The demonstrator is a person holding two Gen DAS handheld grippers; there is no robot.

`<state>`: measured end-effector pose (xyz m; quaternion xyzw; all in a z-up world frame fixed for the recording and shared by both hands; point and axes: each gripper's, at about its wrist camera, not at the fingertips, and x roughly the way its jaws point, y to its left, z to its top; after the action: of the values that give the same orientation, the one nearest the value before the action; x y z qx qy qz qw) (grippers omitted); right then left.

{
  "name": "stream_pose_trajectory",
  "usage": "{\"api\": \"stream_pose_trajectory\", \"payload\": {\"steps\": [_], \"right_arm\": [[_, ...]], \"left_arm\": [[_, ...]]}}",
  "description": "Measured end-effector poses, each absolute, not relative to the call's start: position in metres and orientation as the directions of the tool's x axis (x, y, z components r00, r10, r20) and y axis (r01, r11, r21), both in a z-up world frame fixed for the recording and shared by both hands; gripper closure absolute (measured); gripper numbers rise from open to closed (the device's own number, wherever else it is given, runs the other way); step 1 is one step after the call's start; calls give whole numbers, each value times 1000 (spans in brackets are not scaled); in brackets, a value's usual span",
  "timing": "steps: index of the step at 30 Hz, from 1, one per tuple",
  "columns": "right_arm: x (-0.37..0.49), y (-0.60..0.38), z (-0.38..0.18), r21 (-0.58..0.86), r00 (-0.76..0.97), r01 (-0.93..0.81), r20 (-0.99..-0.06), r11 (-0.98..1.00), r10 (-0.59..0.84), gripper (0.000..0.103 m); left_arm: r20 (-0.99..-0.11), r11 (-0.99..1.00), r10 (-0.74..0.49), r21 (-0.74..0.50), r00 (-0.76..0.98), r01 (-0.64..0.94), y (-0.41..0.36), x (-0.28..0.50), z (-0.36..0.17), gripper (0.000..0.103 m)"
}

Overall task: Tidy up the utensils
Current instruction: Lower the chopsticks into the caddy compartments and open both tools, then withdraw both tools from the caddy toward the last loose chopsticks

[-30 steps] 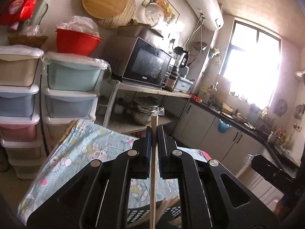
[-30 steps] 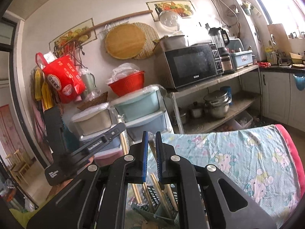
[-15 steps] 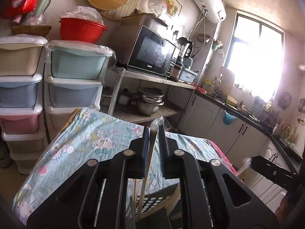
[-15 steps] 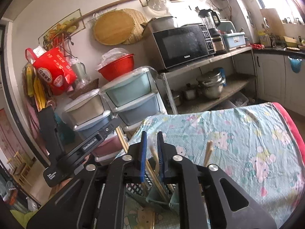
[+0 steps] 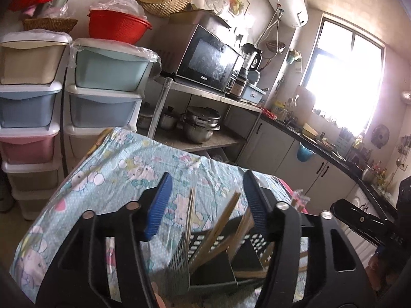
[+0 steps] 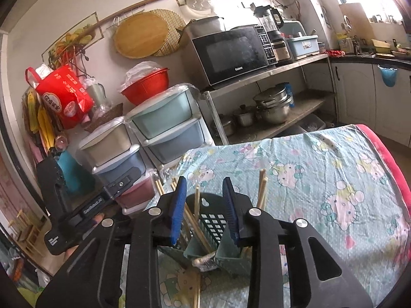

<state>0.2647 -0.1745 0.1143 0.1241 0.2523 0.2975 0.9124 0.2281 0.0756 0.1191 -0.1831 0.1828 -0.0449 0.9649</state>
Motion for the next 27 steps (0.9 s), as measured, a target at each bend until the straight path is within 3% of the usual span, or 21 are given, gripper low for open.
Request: {"api": "stream_pose_trajectory", "payload": {"steps": [13, 27], "right_arm": [[247, -187, 98, 382, 691, -466, -406, 798, 598, 60], [231, -200, 80, 388, 692, -440, -428, 810, 581, 53]], "left_arm": [[-377, 923, -202, -382, 904, 48, 68, 206, 101, 11], [-419, 924, -235, -376, 877, 69, 53, 188, 84, 11]]}}
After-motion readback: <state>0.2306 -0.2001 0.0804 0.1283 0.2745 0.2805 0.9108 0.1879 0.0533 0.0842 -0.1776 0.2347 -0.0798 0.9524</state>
